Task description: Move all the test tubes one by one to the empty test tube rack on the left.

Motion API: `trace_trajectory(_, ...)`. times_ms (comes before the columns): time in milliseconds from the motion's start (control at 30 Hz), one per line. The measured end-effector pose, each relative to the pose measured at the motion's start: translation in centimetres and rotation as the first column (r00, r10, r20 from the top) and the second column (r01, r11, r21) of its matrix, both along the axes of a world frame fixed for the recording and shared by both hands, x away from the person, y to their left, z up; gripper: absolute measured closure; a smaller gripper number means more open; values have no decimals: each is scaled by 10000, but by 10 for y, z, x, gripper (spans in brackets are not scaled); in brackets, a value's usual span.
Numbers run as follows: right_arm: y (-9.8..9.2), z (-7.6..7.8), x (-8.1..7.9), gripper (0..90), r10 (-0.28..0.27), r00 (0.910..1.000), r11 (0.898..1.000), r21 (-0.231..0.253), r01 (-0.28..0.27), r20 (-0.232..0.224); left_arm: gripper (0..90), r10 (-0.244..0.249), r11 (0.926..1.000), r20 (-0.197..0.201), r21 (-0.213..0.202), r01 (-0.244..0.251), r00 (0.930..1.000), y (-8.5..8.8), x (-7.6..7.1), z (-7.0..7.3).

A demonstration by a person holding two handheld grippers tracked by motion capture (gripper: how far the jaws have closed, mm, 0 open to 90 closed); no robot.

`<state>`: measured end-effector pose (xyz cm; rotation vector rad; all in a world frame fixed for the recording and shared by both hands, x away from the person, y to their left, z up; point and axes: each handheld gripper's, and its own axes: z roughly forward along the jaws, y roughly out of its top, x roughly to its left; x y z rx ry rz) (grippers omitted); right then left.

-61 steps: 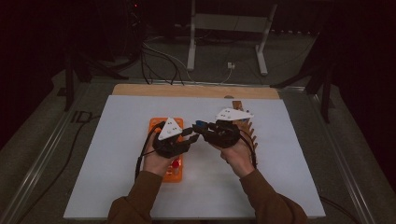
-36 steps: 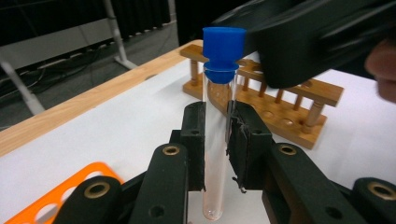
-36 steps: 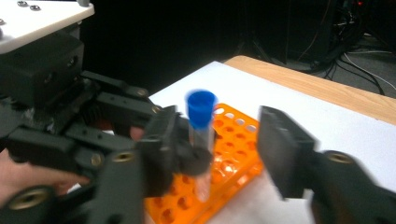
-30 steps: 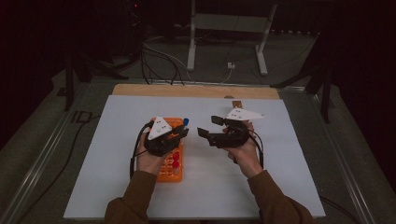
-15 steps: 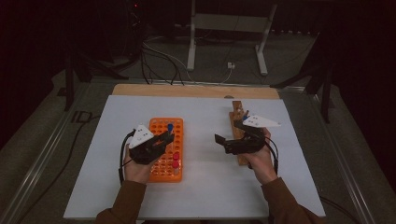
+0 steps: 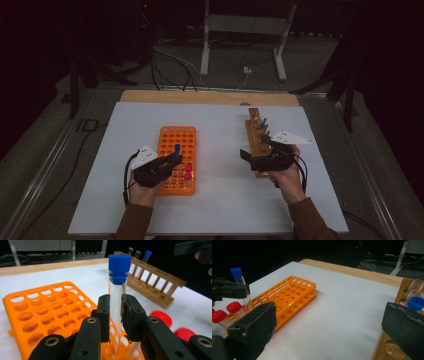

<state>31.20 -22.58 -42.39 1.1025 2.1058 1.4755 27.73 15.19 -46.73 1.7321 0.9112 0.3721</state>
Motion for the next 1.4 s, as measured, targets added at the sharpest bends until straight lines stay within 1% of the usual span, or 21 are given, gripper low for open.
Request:
trace_trajectory(133,-3,-2,-3,0,-24,10000,10000,50,24,8,776,-77,9999,-82,-109,76,9999,2,-6,-1)
trace_trajectory(200,-4,-4,-4,0,-47,10000,9999,107,47,-14,776,-161,9999,-158,58,162,9997,1,-9,-4)
trace_trajectory(333,-6,-6,-4,0,-70,10000,9999,92,71,-54,776,-279,9976,-335,624,300,9990,-2,-13,-10)
trace_trajectory(400,-7,-6,-5,0,-78,10000,9999,136,78,-26,777,-305,9950,-453,932,346,9985,-4,-13,-12)
trace_trajectory(500,-7,-6,-5,0,-63,10000,9999,129,63,-1,778,-407,9881,-513,1459,478,9979,-7,-15,-13)
trace_trajectory(533,-7,-7,-5,0,-62,10000,9999,123,62,2,780,-441,9864,-476,1564,511,9979,-8,-16,-13)
trace_trajectory(667,-7,-8,-5,0,-59,10000,9999,96,59,-3,782,-523,9814,-443,1826,596,9976,-10,-17,-12)
trace_trajectory(733,-6,-8,-5,0,-50,10000,9999,99,51,-25,782,-545,9806,-455,1860,621,9975,-10,-18,-13)
trace_trajectory(867,-5,-9,-5,0,-5,10000,10000,56,5,-22,783,-610,9754,-430,2093,687,9972,-10,-20,-13)
trace_trajectory(967,-4,-10,-5,0,13,10000,10000,38,-13,-26,782,-652,9691,-393,2357,726,9971,-13,-21,-14)
trace_trajectory(1033,-4,-10,-5,0,28,10000,10000,32,-28,-34,782,-693,9631,-452,2574,787,9966,-15,-21,-16)
trace_trajectory(1100,-4,-10,-5,0,35,10000,10000,28,-35,-30,782,-670,9603,-507,2677,782,9965,-16,-21,-17)
trace_trajectory(1233,-5,-10,-5,0,24,10000,10000,70,-24,-8,778,-616,9628,-551,2598,739,9966,-15,-21,-18)
trace_trajectory(1300,-6,-9,-5,0,-8,10000,10000,75,8,11,766,-547,9662,-575,2487,674,9968,-14,-21,-18)
trace_trajectory(1400,-7,-9,-5,1,-61,10000,10000,74,61,7,697,-598,9717,-490,2258,694,9970,-10,-21,-16)
